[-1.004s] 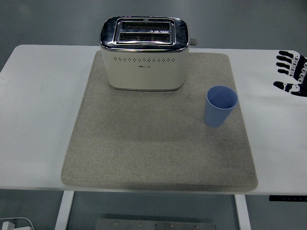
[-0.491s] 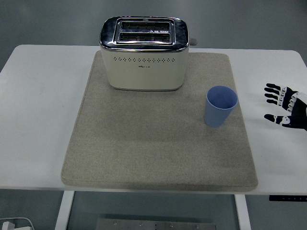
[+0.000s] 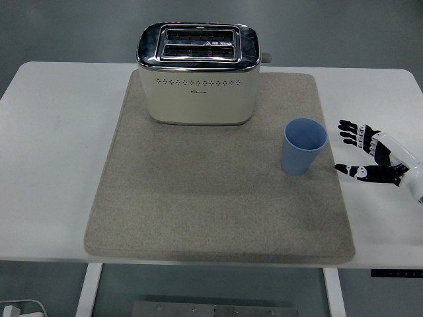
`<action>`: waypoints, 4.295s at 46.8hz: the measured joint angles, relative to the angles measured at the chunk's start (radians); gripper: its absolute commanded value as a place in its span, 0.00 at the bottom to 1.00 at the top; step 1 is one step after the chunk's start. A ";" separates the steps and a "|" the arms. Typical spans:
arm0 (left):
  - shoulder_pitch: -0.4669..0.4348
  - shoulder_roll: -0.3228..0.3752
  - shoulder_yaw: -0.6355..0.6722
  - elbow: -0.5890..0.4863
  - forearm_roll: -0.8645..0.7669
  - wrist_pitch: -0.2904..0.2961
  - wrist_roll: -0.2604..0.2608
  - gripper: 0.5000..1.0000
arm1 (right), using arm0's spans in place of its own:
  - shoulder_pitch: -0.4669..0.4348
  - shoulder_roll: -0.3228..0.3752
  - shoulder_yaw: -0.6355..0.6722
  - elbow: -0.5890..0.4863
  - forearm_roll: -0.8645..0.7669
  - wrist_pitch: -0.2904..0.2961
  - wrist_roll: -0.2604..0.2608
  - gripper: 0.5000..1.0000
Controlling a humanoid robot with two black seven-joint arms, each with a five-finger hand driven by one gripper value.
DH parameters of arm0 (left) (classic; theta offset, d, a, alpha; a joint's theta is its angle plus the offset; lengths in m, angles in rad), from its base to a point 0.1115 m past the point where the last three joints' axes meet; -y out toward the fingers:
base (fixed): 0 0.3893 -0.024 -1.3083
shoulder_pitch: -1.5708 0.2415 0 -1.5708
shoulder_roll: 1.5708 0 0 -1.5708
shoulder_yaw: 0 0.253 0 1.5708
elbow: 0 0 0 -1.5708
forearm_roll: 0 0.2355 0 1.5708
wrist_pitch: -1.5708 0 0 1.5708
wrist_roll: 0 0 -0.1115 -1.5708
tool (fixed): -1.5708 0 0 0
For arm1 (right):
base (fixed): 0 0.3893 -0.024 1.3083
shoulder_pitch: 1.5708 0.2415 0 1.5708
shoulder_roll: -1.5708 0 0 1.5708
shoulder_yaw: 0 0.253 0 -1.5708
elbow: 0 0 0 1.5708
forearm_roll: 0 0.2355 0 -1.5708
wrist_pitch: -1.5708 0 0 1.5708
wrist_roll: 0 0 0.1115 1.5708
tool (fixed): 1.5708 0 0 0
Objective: Put the water cup in front of the bread machine
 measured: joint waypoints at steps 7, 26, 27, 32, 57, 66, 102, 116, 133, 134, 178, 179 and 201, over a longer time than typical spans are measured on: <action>0.000 0.000 0.000 0.000 0.000 0.000 0.000 1.00 | 0.000 0.024 0.000 0.000 0.000 0.001 0.000 0.83; 0.000 0.000 0.000 0.000 0.000 0.000 0.000 1.00 | 0.018 0.089 0.001 0.000 -0.001 0.000 0.000 0.83; 0.000 0.000 0.000 0.000 0.000 0.000 0.000 1.00 | 0.018 0.092 0.001 0.000 -0.001 0.000 0.000 0.83; 0.000 0.000 0.000 0.000 0.000 0.000 0.000 1.00 | 0.020 0.111 0.001 0.000 -0.004 -0.001 0.000 0.83; 0.000 0.000 0.000 0.000 0.000 0.000 0.000 1.00 | 0.046 0.172 0.001 -0.005 -0.024 -0.004 -0.047 0.83; 0.000 0.000 0.000 0.000 0.000 0.000 0.000 1.00 | 0.063 0.196 0.001 -0.013 -0.026 -0.005 -0.075 0.83; 0.000 0.000 0.000 0.000 0.000 0.000 0.000 1.00 | 0.072 0.203 0.002 -0.025 -0.103 -0.043 -0.076 0.00; 0.000 0.000 0.000 0.000 0.000 0.000 0.000 1.00 | 0.072 0.200 0.012 -0.023 -0.084 -0.039 -0.076 0.00; 0.000 0.000 0.000 0.000 0.000 0.000 0.000 1.00 | 0.083 0.196 0.015 0.012 -0.056 -0.018 -0.077 0.00; 0.000 0.000 0.000 0.000 0.000 0.000 0.000 1.00 | 0.087 0.196 0.015 0.020 -0.052 -0.014 -0.077 0.00; 0.000 0.000 0.000 0.000 0.000 0.000 0.000 1.00 | 0.214 0.538 -0.069 -0.095 -0.048 -0.038 -0.195 0.00; 0.000 0.000 0.000 0.000 0.000 0.000 0.000 1.00 | 0.217 0.548 -0.070 -0.103 -0.048 -0.041 -0.195 0.00; 0.000 0.000 0.000 0.000 0.000 0.000 0.000 1.00 | 0.261 0.670 -0.064 -0.265 -0.052 -0.051 -0.194 0.00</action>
